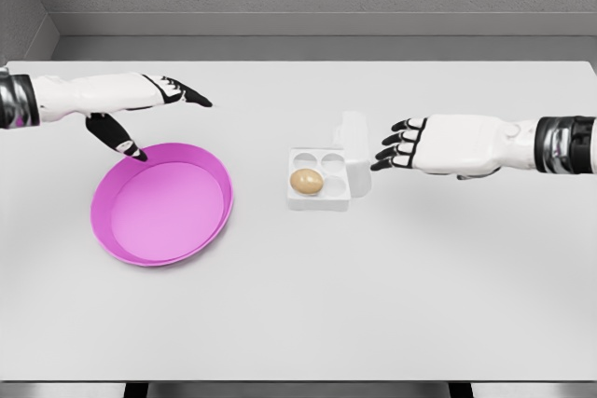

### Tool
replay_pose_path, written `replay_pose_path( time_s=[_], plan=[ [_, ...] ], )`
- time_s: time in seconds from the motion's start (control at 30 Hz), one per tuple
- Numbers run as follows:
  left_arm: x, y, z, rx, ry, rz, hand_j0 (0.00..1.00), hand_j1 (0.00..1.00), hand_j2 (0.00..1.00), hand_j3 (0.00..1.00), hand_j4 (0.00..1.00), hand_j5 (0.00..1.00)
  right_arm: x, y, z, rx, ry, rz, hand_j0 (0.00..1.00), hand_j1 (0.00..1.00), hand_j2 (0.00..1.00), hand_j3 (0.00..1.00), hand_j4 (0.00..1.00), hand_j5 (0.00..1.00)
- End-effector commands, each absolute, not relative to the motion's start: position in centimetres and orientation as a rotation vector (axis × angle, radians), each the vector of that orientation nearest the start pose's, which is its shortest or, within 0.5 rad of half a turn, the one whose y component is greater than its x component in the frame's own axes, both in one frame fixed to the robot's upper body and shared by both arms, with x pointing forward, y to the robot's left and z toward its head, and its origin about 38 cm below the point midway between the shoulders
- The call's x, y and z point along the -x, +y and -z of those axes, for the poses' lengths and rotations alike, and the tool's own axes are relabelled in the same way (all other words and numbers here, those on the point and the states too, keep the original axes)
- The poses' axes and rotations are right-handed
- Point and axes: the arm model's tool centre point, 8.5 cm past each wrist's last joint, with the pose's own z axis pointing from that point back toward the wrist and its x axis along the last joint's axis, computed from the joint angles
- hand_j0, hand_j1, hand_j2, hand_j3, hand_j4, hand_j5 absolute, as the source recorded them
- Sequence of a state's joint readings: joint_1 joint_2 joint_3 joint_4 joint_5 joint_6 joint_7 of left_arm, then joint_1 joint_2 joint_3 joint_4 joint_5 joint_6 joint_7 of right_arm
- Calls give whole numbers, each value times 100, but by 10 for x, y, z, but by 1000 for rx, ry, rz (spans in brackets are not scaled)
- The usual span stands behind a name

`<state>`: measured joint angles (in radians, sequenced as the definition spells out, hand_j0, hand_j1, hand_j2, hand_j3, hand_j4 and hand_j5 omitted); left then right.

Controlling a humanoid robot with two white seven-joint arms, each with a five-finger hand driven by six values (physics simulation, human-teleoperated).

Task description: Pack egg into the box and close the box lid

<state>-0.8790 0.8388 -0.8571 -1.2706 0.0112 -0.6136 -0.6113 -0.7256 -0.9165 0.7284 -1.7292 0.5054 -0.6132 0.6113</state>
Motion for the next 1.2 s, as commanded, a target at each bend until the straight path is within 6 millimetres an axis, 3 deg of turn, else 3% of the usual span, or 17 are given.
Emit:
replay_pose_path(
  time_s=[0.0, 0.33, 0.57, 0.67, 0.83, 0.9, 0.97, 1.17],
  plan=[
    [-464, 310, -245, -134, -1469, 1920, 100, 100, 100, 100, 100, 100, -392, -254, -250, -567, 1552, 2967, 100, 100, 100, 100, 100, 100],
    [-464, 311, -246, -135, -1470, 1919, 100, 100, 100, 100, 100, 100, -396, -234, -263, -569, 1591, 2891, 100, 100, 100, 100, 100, 100],
    [-465, 311, -245, -136, -1469, 1918, 100, 100, 100, 100, 100, 100, -390, -198, -247, -427, 1551, 2859, 100, 100, 100, 100, 100, 100],
    [-465, 311, -245, -136, -1469, 1918, 100, 100, 100, 100, 100, 100, -389, -193, -246, -411, 1545, 2852, 100, 100, 100, 100, 100, 100],
    [-466, 313, -244, -138, -1463, 1910, 100, 100, 100, 100, 100, 100, -399, -205, -270, -524, 1583, 2824, 100, 100, 100, 100, 100, 100],
    [-466, 313, -244, -138, -1463, 1910, 100, 100, 100, 100, 100, 100, -406, -235, -298, -663, 1665, 2811, 100, 100, 100, 100, 100, 100],
    [-466, 314, -243, -139, -1461, 1906, 100, 100, 100, 100, 100, 100, -407, -251, -304, -642, 1761, 2823, 100, 100, 100, 100, 100, 100],
    [-467, 317, -242, -143, -1455, 1900, 100, 100, 100, 100, 100, 100, -413, -263, -295, -650, 1778, 2875, 100, 100, 100, 100, 100, 100]
  ],
)
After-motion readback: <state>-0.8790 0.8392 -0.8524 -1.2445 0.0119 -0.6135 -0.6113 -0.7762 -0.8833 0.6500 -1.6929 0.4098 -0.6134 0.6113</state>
